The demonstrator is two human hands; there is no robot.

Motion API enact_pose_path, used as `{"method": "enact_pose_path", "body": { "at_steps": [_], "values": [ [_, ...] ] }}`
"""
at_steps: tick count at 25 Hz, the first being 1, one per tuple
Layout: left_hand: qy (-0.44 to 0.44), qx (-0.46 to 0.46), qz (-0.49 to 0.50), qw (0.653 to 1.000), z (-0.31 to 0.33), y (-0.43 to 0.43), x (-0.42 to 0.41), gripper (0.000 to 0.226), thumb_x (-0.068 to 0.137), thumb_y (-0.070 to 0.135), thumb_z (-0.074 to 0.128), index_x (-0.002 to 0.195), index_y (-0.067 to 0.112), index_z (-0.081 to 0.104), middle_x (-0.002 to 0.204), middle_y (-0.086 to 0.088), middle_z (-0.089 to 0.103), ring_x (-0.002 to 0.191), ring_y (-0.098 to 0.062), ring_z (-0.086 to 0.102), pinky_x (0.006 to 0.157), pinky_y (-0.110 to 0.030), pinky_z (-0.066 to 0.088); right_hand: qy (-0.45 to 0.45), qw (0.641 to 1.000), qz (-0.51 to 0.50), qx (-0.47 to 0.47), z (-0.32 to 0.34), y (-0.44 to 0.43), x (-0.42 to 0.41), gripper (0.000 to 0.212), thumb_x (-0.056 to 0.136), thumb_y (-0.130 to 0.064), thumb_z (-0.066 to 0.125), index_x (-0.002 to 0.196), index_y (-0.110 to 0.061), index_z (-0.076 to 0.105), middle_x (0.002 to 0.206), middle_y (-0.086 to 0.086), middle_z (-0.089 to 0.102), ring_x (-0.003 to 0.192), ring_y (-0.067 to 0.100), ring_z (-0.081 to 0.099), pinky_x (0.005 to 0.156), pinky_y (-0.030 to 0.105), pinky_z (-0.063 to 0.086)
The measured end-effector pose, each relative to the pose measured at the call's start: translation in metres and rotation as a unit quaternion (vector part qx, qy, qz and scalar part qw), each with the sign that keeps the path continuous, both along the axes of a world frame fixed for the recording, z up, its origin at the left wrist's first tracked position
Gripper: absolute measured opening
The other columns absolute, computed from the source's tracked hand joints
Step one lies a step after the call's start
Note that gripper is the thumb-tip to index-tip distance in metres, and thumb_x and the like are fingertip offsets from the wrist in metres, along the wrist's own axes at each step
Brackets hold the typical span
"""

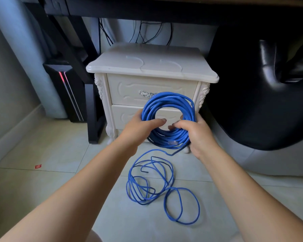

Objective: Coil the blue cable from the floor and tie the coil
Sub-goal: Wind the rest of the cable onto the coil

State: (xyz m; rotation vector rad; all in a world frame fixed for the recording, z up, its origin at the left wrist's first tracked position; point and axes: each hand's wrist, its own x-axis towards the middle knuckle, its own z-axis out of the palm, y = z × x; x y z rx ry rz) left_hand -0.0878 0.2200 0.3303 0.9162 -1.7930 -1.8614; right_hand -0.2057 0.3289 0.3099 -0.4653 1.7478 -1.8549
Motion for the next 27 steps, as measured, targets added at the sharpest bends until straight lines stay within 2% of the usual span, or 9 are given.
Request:
{"method": "enact_pose_path", "body": {
  "at_steps": [4,6,8,11,15,19,22,24,27],
  "values": [
    [0.004,-0.249,-0.075,0.965,0.001,-0.010,0.001,0.075,0.076,0.004,0.073,0.137,0.037,0.045,0.123,0.007,0.055,0.108,-0.003,0.057,0.089,-0.017,0.047,0.258,0.957,0.033,0.126,0.003,-0.001,0.000,0.032,0.070,0.002,0.064,0.085,-0.025,0.056,0.077,-0.004,0.061,0.070,0.018,0.057,0.062,0.025,0.046],
    [-0.036,-0.388,-0.117,0.914,-0.002,-0.009,0.000,0.072,0.075,0.006,0.070,0.138,0.034,0.046,0.127,0.007,0.052,0.110,-0.005,0.053,0.091,-0.015,0.041,0.345,0.925,0.052,0.150,0.001,-0.005,0.004,0.038,0.068,0.004,0.061,0.088,-0.027,0.055,0.084,-0.003,0.063,0.077,0.020,0.059,0.068,0.030,0.047],
    [-0.070,-0.426,-0.105,0.896,-0.006,-0.005,-0.003,0.050,0.079,0.015,0.070,0.126,0.027,0.057,0.112,0.007,0.063,0.099,-0.011,0.059,0.083,-0.020,0.045,0.350,0.925,0.063,0.136,-0.002,-0.008,0.006,0.043,0.067,0.006,0.060,0.092,-0.029,0.058,0.093,-0.002,0.064,0.083,0.018,0.060,0.072,0.030,0.048],
    [-0.077,-0.400,-0.059,0.911,-0.007,-0.003,-0.006,0.022,0.082,0.016,0.066,0.104,0.019,0.062,0.084,0.006,0.065,0.078,-0.014,0.059,0.065,-0.019,0.044,0.324,0.938,0.061,0.111,0.001,-0.009,0.008,0.051,0.069,0.009,0.060,0.099,-0.032,0.059,0.099,-0.007,0.065,0.088,0.011,0.062,0.074,0.024,0.049],
    [-0.051,-0.301,-0.035,0.952,-0.003,-0.007,-0.005,0.018,0.081,0.013,0.069,0.097,0.019,0.063,0.074,0.007,0.065,0.067,-0.011,0.058,0.057,-0.017,0.041,0.243,0.961,0.117,0.065,0.012,-0.002,0.003,0.056,0.072,-0.001,0.074,0.116,-0.033,0.059,0.109,-0.012,0.065,0.098,0.007,0.066,0.086,0.022,0.051],
    [-0.003,-0.119,-0.002,0.993,-0.001,-0.010,-0.002,0.012,0.084,0.014,0.072,0.093,0.018,0.067,0.075,0.003,0.064,0.069,-0.013,0.055,0.073,-0.036,0.053,0.081,0.982,0.171,0.005,0.014,0.003,-0.005,0.064,0.061,-0.043,0.082,0.121,-0.035,0.062,0.123,-0.004,0.067,0.115,0.013,0.064,0.106,0.038,0.046],
    [0.030,0.014,0.054,0.998,0.002,-0.016,0.000,0.010,0.084,0.012,0.073,0.088,0.020,0.067,0.070,0.003,0.057,0.072,-0.016,0.053,0.086,-0.047,0.056,0.013,0.979,0.204,-0.024,0.008,0.003,-0.004,0.101,0.045,-0.063,0.088,0.135,-0.033,0.054,0.126,-0.003,0.063,0.114,0.019,0.063,0.091,0.030,0.055],
    [0.040,0.066,0.078,0.994,0.004,-0.018,0.001,0.009,0.083,0.012,0.074,0.084,0.018,0.067,0.067,0.002,0.051,0.072,-0.018,0.048,0.087,-0.049,0.057,0.004,0.975,0.222,-0.029,0.005,0.003,0.000,0.119,0.041,-0.064,0.089,0.145,-0.033,0.041,0.128,-0.005,0.061,0.112,0.012,0.063,0.076,0.018,0.054],
    [0.050,0.109,0.112,0.986,0.004,-0.015,0.000,0.008,0.084,0.013,0.073,0.086,0.016,0.066,0.067,0.001,0.047,0.069,-0.017,0.045,0.087,-0.048,0.056,-0.001,0.977,0.212,-0.012,-0.001,0.001,0.001,0.125,0.043,-0.054,0.093,0.149,-0.039,0.029,0.135,-0.010,0.056,0.123,0.013,0.058,0.099,0.037,0.048]
  ]
}}
